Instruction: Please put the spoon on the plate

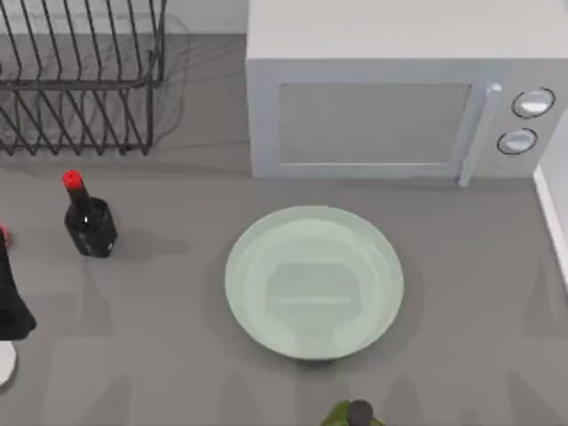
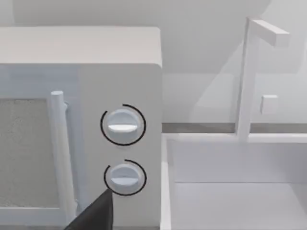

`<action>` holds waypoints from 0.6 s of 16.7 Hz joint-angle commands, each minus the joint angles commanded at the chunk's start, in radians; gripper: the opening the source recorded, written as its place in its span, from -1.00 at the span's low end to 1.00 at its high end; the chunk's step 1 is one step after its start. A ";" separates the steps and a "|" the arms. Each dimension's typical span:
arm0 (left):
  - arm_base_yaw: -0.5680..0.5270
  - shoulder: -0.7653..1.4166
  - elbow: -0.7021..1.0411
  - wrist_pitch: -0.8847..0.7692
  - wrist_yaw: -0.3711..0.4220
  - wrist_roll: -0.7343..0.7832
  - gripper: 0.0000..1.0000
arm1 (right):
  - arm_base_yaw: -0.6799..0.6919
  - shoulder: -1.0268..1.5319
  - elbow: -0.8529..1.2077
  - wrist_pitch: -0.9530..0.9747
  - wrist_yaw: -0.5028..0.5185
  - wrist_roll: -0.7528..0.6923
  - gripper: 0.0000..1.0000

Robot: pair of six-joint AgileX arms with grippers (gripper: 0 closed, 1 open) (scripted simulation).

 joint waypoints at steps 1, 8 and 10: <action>0.000 0.000 0.000 0.000 0.000 0.000 1.00 | 0.000 0.000 0.000 0.000 0.000 0.000 1.00; 0.037 0.211 0.187 -0.179 -0.023 -0.012 1.00 | 0.000 0.000 0.000 0.000 0.000 0.000 1.00; 0.051 0.361 0.317 -0.276 -0.026 -0.020 1.00 | 0.000 0.000 0.000 0.000 0.000 0.000 1.00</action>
